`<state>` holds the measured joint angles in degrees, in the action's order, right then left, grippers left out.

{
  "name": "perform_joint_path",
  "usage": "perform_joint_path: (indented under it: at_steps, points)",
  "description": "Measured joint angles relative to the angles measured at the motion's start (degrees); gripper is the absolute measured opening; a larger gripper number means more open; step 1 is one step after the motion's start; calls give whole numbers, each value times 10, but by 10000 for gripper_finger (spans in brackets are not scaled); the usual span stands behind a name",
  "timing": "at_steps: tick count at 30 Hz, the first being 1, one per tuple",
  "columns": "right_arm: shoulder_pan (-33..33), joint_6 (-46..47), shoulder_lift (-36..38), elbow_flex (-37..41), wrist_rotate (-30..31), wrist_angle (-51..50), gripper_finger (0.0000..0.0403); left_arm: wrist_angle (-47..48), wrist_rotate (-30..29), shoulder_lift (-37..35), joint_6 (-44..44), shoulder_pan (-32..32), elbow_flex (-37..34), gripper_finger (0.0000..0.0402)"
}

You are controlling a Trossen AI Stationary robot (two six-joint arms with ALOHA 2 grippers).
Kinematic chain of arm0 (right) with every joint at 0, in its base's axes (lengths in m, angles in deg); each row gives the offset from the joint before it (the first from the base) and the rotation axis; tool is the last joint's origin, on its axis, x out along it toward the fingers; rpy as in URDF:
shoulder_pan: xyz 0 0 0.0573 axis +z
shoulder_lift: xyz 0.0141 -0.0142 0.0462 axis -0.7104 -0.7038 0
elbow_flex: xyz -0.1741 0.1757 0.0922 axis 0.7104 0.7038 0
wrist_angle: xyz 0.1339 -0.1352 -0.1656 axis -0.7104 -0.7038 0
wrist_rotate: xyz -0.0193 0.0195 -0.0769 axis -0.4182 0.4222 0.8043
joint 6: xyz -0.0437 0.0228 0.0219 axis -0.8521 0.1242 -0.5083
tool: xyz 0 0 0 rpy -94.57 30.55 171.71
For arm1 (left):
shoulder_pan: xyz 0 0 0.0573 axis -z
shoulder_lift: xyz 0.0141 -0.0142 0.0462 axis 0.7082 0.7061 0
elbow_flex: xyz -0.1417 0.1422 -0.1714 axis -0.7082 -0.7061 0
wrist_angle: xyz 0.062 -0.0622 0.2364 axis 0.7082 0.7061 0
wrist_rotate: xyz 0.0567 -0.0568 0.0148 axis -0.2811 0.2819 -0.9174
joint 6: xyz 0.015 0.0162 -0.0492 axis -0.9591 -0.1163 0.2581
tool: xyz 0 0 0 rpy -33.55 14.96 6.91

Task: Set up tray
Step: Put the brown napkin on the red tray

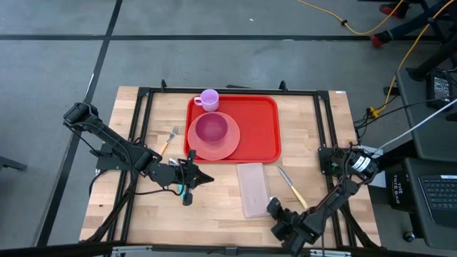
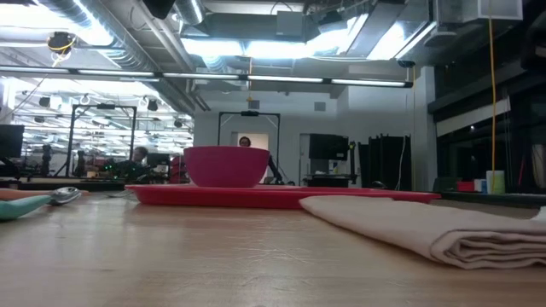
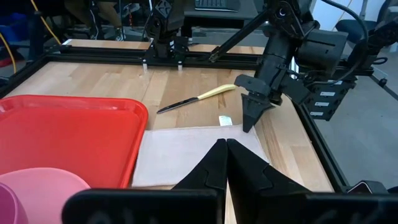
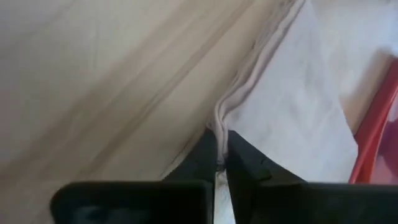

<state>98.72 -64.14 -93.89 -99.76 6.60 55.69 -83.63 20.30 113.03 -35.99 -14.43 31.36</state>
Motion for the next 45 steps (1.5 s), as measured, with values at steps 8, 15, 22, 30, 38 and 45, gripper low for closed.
perform_joint_path:
  at_steps: [8,15,22,30,38,45]
  points:
    - [2,41,0,0,10,13,18,0,0,0,0,0,0,3]
    - [2,62,8,-28,9,5,18,2,4,0,0,0,0,4]
    - [3,100,53,-46,4,-17,18,4,4,0,-1,0,0,2]
    - [-7,125,126,-52,29,-42,18,4,4,0,-1,0,0,5]
    - [-52,117,189,-52,26,-47,18,4,4,0,-1,0,0,1]
    - [-97,85,230,-52,26,-46,18,3,4,0,-1,0,0,5]
